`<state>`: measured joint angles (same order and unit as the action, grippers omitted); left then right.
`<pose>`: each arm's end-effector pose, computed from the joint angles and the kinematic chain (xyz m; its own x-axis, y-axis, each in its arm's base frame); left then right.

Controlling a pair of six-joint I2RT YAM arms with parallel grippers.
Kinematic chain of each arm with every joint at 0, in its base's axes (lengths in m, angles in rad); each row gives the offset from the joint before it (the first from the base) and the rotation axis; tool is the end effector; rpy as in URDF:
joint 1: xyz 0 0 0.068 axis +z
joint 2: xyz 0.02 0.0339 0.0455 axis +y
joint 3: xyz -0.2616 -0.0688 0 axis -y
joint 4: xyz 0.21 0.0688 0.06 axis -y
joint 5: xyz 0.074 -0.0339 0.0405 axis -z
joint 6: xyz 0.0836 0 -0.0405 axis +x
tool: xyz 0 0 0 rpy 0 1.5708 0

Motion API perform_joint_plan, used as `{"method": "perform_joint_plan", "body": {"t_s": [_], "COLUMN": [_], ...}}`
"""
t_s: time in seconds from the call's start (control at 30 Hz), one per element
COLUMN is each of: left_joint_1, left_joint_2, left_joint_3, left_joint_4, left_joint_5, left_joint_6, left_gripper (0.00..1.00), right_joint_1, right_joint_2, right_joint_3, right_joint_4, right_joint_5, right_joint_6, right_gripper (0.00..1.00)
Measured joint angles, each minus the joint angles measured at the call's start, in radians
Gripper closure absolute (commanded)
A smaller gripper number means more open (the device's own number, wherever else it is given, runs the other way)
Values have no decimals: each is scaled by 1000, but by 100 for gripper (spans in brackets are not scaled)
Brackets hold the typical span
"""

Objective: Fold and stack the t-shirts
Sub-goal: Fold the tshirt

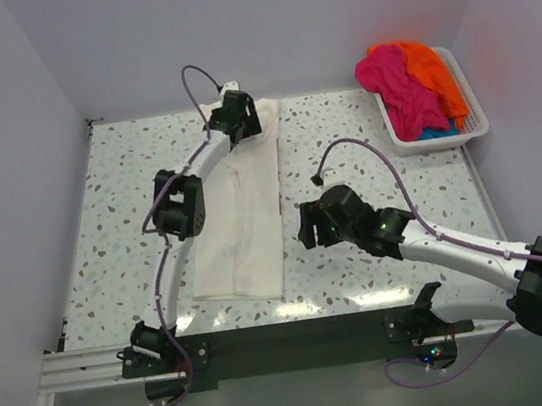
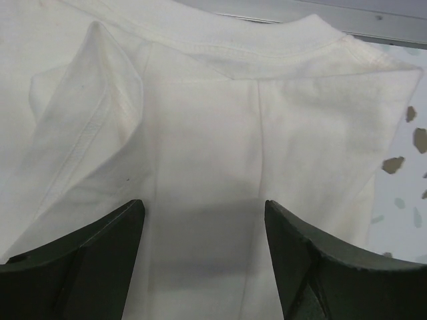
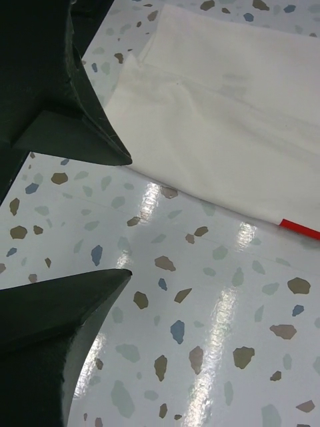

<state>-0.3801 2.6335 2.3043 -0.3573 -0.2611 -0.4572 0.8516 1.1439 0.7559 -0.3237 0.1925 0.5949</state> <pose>0.5525 -0.1975 0.1316 -0.6045 -0.2177 -0.7663 -0.1046 0.9753 -0.1946 0.1747 0.1753 0.2258 -0.7167 0.0165 -0.6972 -0.2914 0.9012 0.3209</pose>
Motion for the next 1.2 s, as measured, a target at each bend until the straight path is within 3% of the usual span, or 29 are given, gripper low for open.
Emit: {"method": "perform_joint_plan", "body": {"t_s": [0.3,0.43,0.63,0.8,0.9,1.07,1.2], "left_joint_1": [-33,-10,26,25,22,16,-5], "left_joint_2": [5,-72,-440,-902,-1101,-1368,-1505], "left_joint_3": [10,-96,-493,-979,-1199,-1556,-1687], "left_joint_4": [66,80,75,104,83,24,-51], "left_joint_5": [77,78,-41,-144,-197,-241,-253], "left_joint_6": [-47,-48,-72,-166,-246,-365,-413], "left_gripper": [14,15,18,26,30,34,34], "right_joint_1": [-6,-7,-6,35,85,103,98], "right_joint_2": [30,141,351,403,403,432,517], "right_joint_3": [-26,-19,60,70,62,66,137], "right_joint_4": [3,35,71,120,150,154,142], "right_joint_5": [-5,-22,-49,-56,-57,-33,7], "right_joint_6": [24,41,71,118,156,191,193], "right_gripper": [33,34,36,37,37,37,44]}}
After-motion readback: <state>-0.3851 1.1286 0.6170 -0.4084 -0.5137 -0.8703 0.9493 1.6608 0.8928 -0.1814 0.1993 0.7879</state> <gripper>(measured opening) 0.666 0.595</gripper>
